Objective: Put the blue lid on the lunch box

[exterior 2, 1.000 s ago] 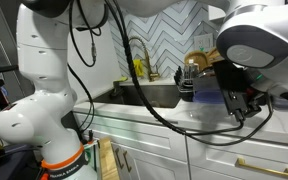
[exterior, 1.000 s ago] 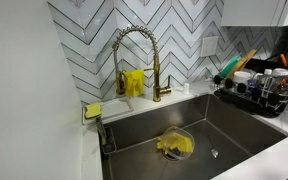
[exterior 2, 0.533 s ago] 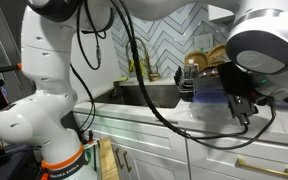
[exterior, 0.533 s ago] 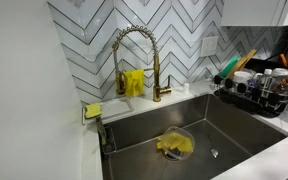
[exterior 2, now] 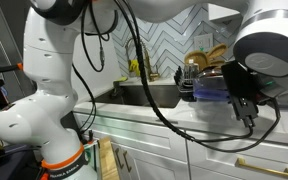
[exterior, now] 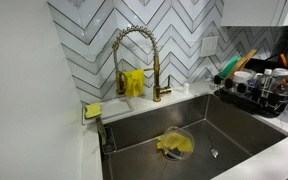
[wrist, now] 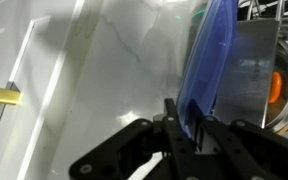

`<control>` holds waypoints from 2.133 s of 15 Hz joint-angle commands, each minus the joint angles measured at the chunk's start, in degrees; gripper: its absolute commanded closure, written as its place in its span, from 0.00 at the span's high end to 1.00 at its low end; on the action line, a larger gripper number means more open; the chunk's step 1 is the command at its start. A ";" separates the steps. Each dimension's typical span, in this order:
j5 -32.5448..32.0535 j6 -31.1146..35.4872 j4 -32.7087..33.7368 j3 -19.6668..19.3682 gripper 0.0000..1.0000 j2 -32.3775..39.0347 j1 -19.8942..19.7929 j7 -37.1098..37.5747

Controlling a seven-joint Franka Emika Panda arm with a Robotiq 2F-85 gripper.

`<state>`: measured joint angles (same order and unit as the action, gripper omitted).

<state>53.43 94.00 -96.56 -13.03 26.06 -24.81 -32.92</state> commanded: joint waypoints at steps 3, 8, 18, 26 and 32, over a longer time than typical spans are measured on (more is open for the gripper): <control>0.47 -3.99 0.94 0.34 0.04 -0.85 -1.52 -0.93; -6.55 -6.27 -0.44 -1.87 0.04 -5.80 -1.01 -0.70; -0.59 -10.32 -1.80 -1.62 0.04 -16.50 1.14 0.38; 5.75 -5.56 0.62 -1.09 0.16 -15.20 4.00 0.33; 8.70 0.09 1.03 -0.43 0.04 -15.87 5.18 2.60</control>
<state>59.65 90.24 -95.89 -13.60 10.72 -21.09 -32.35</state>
